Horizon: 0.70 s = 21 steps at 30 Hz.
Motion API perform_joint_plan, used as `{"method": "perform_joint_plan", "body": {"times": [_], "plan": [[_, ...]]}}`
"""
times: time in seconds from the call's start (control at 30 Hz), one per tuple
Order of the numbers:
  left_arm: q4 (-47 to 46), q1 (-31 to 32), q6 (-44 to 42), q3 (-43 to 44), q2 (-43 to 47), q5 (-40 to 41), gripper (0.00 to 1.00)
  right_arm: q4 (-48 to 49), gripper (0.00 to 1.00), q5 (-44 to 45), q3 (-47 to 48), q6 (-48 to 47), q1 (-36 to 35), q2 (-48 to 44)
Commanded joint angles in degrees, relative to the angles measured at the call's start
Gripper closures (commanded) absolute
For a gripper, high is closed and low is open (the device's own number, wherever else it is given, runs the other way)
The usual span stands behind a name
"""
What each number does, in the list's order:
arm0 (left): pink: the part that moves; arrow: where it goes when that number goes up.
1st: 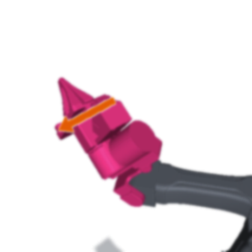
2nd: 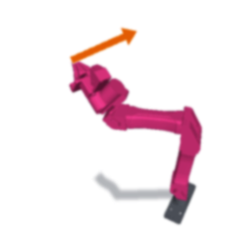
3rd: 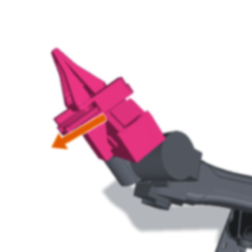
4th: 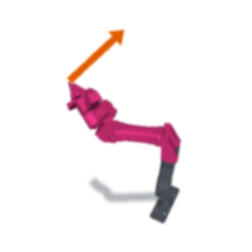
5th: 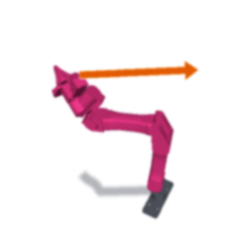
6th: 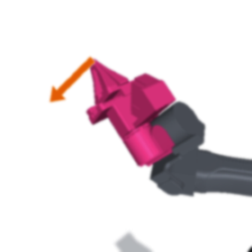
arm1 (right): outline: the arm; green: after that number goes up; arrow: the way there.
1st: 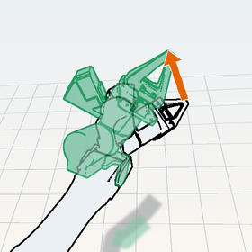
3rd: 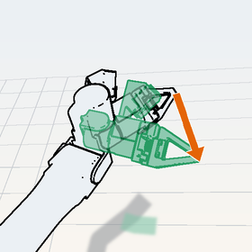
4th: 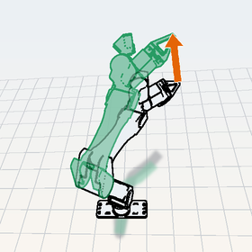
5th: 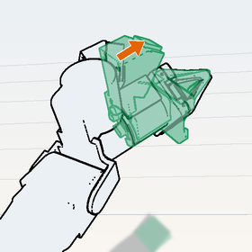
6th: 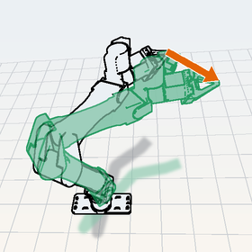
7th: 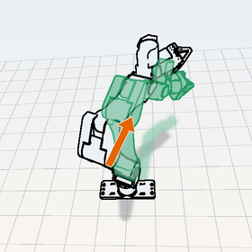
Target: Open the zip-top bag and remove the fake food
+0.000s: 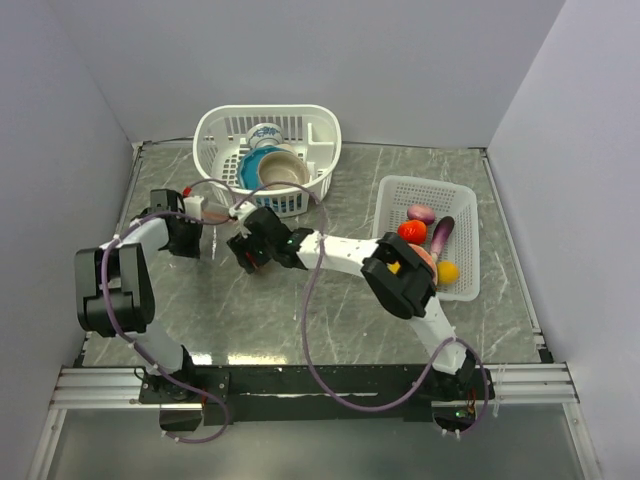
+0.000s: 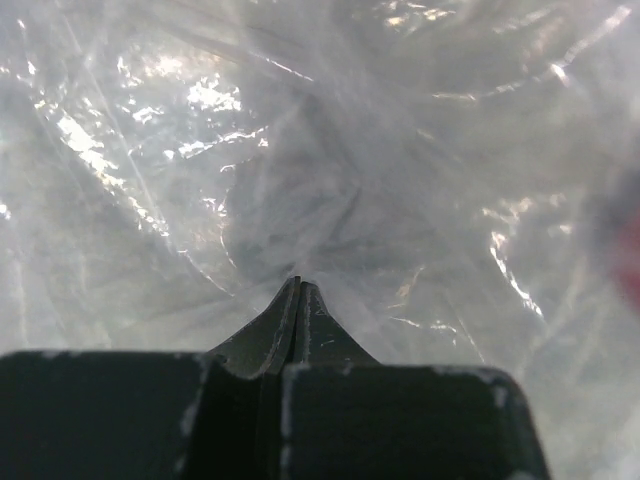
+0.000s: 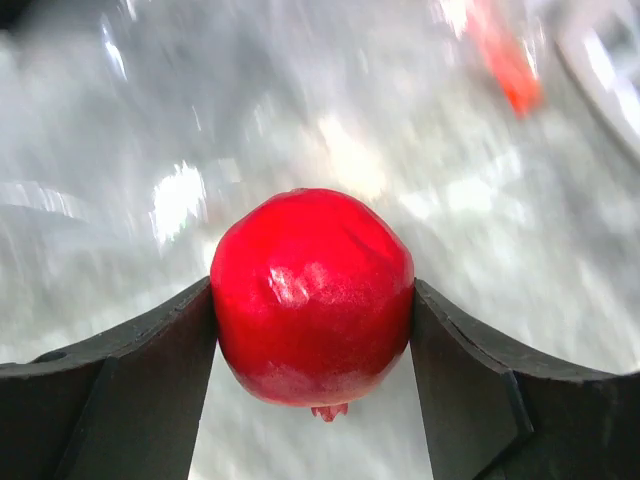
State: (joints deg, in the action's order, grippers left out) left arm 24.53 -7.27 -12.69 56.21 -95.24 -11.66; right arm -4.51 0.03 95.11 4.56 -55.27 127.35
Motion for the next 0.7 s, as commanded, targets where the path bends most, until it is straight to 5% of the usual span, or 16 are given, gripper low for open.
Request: {"method": "perform_joint_plan", "body": {"times": [0.0, 0.17, 0.3, 0.43, 0.67], "plan": [[4.0, -0.2, -1.1, 1.6, 5.8, -5.6, 0.99, 2.8, 0.84, 5.8, -10.8, 2.4, 1.6, -16.9], [11.7, 1.8, -2.8, 3.6, 10.9, -10.7, 0.99, 4.0, 0.82, 14.4, -24.5, 9.0, 4.5, -33.8], [16.7, 9.9, -3.4, 5.8, 16.5, -11.5, 0.99, 4.1, 0.81, 22.0, -38.2, 15.9, 9.3, -50.4], [19.8, 17.2, -2.2, 8.6, 19.4, -12.1, 0.99, -2.6, 0.8, 29.3, -44.1, 22.9, 16.9, -57.9], [21.4, 24.1, -0.4, 10.1, 19.6, -11.2, 0.99, -5.4, 0.72, 29.7, -47.0, 25.1, 25.5, -60.4]]}}
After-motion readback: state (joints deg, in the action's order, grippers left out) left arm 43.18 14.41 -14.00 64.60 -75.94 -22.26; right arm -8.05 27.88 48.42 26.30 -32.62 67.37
